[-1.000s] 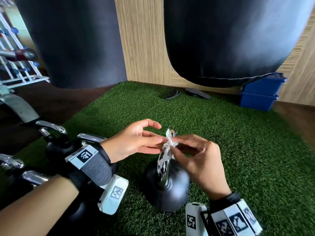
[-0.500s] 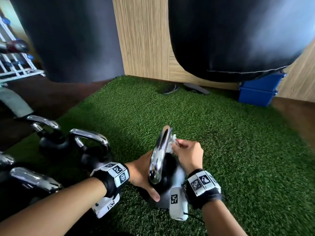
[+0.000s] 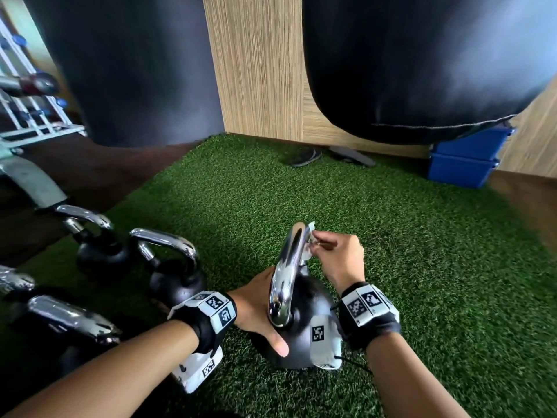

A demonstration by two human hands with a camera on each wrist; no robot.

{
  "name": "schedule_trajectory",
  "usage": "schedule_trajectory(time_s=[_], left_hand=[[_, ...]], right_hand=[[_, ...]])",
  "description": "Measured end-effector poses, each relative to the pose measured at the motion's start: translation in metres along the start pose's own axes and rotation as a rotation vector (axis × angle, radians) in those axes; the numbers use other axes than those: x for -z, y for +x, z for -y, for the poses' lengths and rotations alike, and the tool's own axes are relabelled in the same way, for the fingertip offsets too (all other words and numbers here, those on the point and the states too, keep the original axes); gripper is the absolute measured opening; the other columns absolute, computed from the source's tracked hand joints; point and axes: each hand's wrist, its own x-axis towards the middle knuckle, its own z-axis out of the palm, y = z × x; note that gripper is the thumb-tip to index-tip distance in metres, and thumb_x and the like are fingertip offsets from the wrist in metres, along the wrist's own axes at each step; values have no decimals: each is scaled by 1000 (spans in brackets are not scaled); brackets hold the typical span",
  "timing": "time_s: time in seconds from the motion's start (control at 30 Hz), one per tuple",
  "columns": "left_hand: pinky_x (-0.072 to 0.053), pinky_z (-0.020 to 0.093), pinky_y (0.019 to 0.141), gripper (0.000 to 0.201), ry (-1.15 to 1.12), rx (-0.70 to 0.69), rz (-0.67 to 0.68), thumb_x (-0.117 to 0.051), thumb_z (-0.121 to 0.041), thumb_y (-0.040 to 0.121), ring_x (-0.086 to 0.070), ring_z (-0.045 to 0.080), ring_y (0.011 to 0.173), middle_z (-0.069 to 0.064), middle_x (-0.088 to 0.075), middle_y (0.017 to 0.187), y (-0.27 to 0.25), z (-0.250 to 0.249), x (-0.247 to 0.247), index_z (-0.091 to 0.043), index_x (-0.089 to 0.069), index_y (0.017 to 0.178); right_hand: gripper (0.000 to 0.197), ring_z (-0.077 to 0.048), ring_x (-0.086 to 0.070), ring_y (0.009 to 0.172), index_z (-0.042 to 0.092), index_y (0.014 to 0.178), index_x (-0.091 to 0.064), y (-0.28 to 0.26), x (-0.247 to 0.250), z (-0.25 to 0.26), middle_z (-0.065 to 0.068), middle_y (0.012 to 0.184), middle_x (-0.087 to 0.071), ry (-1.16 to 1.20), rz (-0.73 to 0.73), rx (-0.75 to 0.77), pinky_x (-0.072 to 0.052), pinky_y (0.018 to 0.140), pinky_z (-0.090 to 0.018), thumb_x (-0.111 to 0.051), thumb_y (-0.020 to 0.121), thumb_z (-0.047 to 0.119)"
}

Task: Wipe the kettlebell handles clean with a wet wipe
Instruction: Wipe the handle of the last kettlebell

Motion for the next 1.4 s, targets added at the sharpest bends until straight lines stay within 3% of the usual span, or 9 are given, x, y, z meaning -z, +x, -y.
schedule_trajectory(time_s=[0.2, 0.4, 0.53, 0.77, 0.93, 1.0, 1.13, 1.27, 1.4], left_hand=[[-28, 39, 124, 126, -90, -37, -12, -101, -36, 52, -35, 17, 144, -4, -39, 152, -2, 1, 1, -26, -27, 153], [-29, 41, 123, 123, -71, -77, -30, -102, -34, 52, -36, 17, 143, -5, -40, 151, -3, 1, 0, -26, -31, 152], [-31, 41, 121, 112, -43, -184, -25, -102, -31, 53, -42, 22, 141, 3, -49, 148, -1, 0, 1, -13, -45, 147], [-30, 38, 120, 110, 21, -229, -54, -102, -32, 53, -39, 22, 140, 5, -45, 148, 1, -1, 2, -9, -45, 145], [-27, 37, 123, 124, 6, -126, -16, -101, -49, 40, -37, 29, 144, 13, -41, 153, -5, -4, 2, -9, -46, 144], [-28, 36, 122, 143, -10, -106, 17, -98, -57, 33, -37, 31, 145, 14, -40, 156, -8, -7, 3, -9, -36, 152], [-25, 37, 124, 131, -73, -206, 22, -103, -17, 50, -33, 24, 148, 8, -38, 158, -1, -6, -1, -5, -27, 156], [-26, 30, 123, 127, 22, -189, -24, -102, -30, 52, -34, 19, 145, 2, -39, 154, 2, 2, -4, -10, -32, 156], [-20, 33, 125, 130, 69, -174, 13, -99, -40, 55, -26, 17, 150, -3, -32, 160, 8, 6, -6, -20, -26, 160]], right_hand=[[33, -1, -65, 85, 9, 106, -76, -25, 22, 34, 1, 104, -73, -179, -130, 550, -50, 83, -4, -73, 80, -9], [28, 7, -58, 80, 4, 104, -77, -28, 36, 52, -5, 98, -69, -225, -64, 660, -44, 80, 2, -75, 79, -8], [22, 15, -59, 91, 11, 102, -78, -56, 38, 55, 11, 99, -62, -162, 15, 725, -49, 81, -4, -73, 84, 0], [22, -5, -70, 83, 19, 97, -81, -86, 54, 60, 10, 94, -71, 12, 223, 584, -60, 71, -24, -82, 77, 11], [24, -4, -69, 71, 24, 92, -80, -97, 51, 45, 7, 87, -75, 193, 298, 343, -53, 64, -17, -83, 74, 7], [23, -7, -73, 76, 23, 90, -79, -107, 49, 37, 5, 90, -78, 276, 368, 279, -57, 69, -20, -84, 74, 7], [25, -17, -76, 85, 24, 93, -78, -113, 45, 27, 3, 94, -79, 292, 375, 226, -61, 80, -33, -88, 71, 16], [26, -21, -76, 83, 21, 91, -79, -119, 37, 14, -1, 90, -79, 320, 350, 125, -60, 83, -45, -89, 67, 16], [26, -9, -75, 86, 28, 88, -81, -114, 36, 6, 12, 90, -79, 139, 383, 121, -59, 88, -42, -86, 72, 9]])
